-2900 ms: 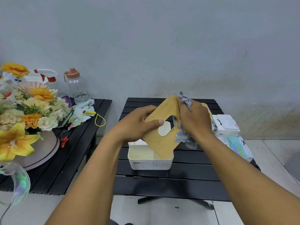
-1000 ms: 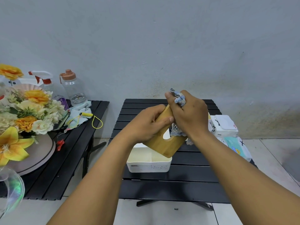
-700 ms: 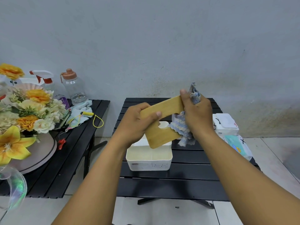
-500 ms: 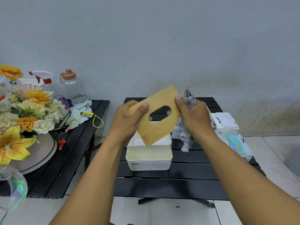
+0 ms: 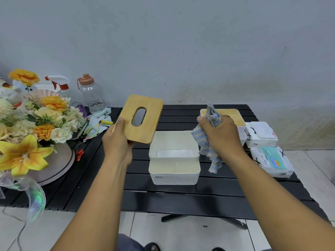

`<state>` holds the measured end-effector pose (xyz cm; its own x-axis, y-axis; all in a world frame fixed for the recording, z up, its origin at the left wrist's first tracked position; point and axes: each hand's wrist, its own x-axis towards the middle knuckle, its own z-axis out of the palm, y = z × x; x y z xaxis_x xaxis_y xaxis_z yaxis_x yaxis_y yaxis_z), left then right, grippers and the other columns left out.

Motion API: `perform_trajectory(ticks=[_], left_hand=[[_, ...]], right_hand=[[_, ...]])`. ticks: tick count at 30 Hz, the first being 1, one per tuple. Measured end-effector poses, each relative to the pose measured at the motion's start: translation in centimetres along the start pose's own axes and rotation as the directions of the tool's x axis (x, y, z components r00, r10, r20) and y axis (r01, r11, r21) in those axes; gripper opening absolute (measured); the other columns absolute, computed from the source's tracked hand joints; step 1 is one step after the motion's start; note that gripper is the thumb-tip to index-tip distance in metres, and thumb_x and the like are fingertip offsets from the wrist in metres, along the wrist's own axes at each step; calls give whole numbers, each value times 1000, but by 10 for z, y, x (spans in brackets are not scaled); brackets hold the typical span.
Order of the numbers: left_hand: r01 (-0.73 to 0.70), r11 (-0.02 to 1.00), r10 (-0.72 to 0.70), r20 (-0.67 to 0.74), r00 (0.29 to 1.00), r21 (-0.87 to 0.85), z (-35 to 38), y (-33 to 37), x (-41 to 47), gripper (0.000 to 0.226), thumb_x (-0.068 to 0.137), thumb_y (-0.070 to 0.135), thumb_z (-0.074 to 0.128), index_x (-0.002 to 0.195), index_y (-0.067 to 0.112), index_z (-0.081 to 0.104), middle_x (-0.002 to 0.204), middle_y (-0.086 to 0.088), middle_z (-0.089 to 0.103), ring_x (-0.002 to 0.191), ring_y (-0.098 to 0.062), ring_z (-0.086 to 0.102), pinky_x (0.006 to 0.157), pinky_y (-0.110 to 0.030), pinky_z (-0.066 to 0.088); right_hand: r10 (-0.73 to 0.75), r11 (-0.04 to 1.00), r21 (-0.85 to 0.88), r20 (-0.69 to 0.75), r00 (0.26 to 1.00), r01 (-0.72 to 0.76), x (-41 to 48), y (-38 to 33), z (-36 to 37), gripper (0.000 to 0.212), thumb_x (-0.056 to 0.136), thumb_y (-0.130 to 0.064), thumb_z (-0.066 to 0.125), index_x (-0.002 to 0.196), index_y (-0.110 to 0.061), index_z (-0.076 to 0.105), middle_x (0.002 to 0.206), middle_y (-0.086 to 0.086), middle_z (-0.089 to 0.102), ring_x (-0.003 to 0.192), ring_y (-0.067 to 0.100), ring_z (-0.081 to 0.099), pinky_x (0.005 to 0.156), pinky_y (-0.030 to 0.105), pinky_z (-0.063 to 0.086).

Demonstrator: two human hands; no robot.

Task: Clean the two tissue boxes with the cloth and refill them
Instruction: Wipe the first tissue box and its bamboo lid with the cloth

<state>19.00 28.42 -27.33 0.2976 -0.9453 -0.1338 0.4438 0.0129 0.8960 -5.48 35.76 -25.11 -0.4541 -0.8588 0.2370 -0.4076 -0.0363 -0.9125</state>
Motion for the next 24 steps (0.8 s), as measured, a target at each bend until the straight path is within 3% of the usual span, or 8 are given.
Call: perform_trajectory(ticks=[5,8,12,16,20,24], left_hand=[[94,994,-101,-111,989,-63,-11,-17,5,14,105,26,61,96,17,68,97,-4,73,90,-24,70,84,-48,60],[146,984,-159,-142,977,-98,-15,-26,5,14,106,24,59,95,16,65,99,-5,71,89,-21,70,78,-44,60],[193,976,-207,-148,967,-105,-16,-33,6,11,106,24,59,100,16,65,104,-8,71,93,-23,70,77,-43,60],[208,974,-218,-124,968,-89,-12,-36,4,13,106,24,59,99,14,64,103,-9,69,94,-24,69,77,-43,61],[212,974,-222,-144,964,-80,-14,-41,6,15,106,24,59,97,13,62,99,-9,68,89,-24,68,70,-40,59],[232,971,-238,-206,949,-54,-22,-48,12,17,106,27,59,94,14,60,100,-9,66,89,-23,66,65,-38,56]], right_hand=[[-32,984,-168,190,981,65,-7,2,7,19,90,-37,69,83,-19,71,79,-2,69,77,19,66,69,35,51],[9,918,-376,340,940,127,-8,6,11,17,85,-40,72,92,-24,70,91,-4,69,84,19,64,73,33,52],[90,719,-615,545,834,324,-17,6,22,6,79,-31,69,80,-30,63,76,-5,67,61,17,63,58,28,54],[22,528,-705,569,822,474,-19,13,30,13,84,-27,62,73,-22,58,70,-2,56,68,24,57,51,23,32],[-31,504,-714,547,837,486,-16,18,25,18,90,-32,60,75,-23,58,77,0,58,74,26,54,55,27,33],[-61,520,-707,529,846,480,-16,20,15,16,91,-33,60,77,-25,60,80,0,64,73,24,56,50,24,27]])
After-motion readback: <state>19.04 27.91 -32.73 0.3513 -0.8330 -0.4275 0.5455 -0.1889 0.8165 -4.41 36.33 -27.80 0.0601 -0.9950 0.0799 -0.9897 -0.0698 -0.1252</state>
